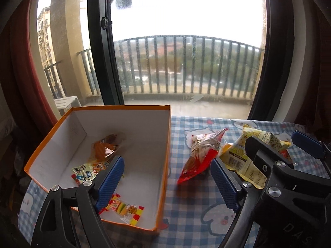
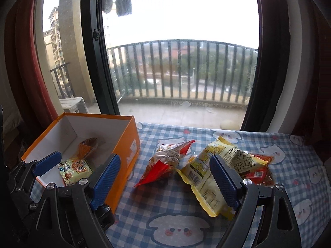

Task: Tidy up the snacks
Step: 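Move both open tools back toward the remaining snack packets, then close the left tool on the large yellow-green chip bag and lift it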

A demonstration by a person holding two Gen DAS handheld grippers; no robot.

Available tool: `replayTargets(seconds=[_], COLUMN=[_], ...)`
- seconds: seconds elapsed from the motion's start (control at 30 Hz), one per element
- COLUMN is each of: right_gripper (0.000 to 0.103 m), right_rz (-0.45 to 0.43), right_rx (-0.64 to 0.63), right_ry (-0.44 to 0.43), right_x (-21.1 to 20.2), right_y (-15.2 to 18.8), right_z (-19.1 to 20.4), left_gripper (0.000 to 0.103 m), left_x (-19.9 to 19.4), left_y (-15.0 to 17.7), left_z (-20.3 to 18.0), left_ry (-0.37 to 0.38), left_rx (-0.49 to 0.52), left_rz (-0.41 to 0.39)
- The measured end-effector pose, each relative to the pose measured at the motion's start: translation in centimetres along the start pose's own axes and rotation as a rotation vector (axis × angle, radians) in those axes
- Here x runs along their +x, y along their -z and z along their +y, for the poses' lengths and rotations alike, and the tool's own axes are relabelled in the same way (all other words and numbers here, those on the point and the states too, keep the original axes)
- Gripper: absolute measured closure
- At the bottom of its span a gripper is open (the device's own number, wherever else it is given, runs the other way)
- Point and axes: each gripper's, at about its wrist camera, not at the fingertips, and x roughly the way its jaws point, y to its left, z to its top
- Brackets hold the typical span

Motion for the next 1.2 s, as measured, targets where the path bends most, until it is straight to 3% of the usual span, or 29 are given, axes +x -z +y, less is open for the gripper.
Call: replayTargets(seconds=[0.27,0.53,0.83,1.2], right_gripper=[0.012,0.012,0.012,0.012], right_rz=[0.024,0.039,0.09,0.136], right_rx=[0.08,0.106,0.137,0.117], right_ry=[0.076,0.13,0.133,0.133], right_x=[-0.6,-0.4,1.9,5.3], right_y=[1.7,3.3,4.8,4.8], right_z=[-9.3,-14.8,-18.6,-19.3], left_gripper=[0.015,0.015,0.015,0.015], left_x=[1.5,4.2,6.5,9.2], left_y=[0.8,2.9,2.3,1.6], left_z=[-8.1,-14.1,-16.5,-17.4], left_ry=[0.064,0.106,0.103,0.099], left_rx=[0.049,0.085,0.093,0.112], left_rz=[0.034,0.108,0.134,0.155])
